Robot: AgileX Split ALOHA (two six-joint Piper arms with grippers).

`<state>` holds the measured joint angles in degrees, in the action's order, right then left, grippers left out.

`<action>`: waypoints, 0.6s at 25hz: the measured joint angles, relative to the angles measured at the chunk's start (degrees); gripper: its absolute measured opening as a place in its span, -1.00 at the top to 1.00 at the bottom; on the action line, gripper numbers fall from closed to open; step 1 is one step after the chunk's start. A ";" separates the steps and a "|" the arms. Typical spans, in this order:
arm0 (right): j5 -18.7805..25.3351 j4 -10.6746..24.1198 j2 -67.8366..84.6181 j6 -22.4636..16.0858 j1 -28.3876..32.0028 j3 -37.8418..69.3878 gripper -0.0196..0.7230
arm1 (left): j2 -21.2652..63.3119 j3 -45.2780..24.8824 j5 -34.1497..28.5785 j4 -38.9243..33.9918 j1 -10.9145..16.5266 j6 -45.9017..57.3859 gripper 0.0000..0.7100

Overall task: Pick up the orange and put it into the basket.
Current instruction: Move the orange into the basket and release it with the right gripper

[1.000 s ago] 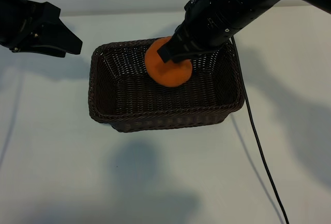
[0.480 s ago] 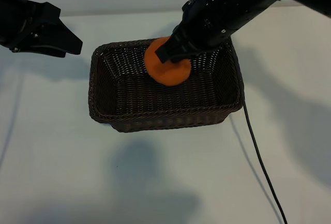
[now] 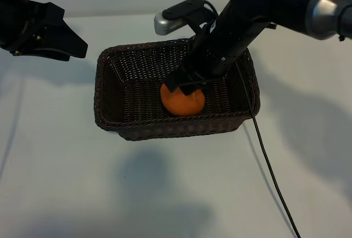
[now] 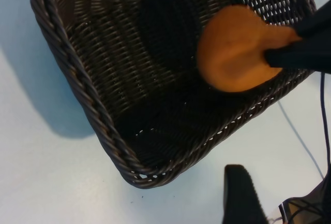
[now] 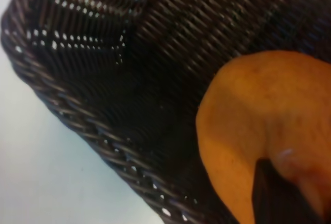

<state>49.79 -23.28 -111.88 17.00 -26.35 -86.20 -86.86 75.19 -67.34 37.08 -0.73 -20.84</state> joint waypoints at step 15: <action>-1.28 -0.05 -2.32 0.16 0.00 0.00 0.75 | 0.00 0.00 0.00 0.00 0.00 0.05 -0.20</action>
<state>48.51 -23.33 -114.21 17.16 -26.35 -86.20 -86.86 75.19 -67.34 37.08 -0.73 -20.79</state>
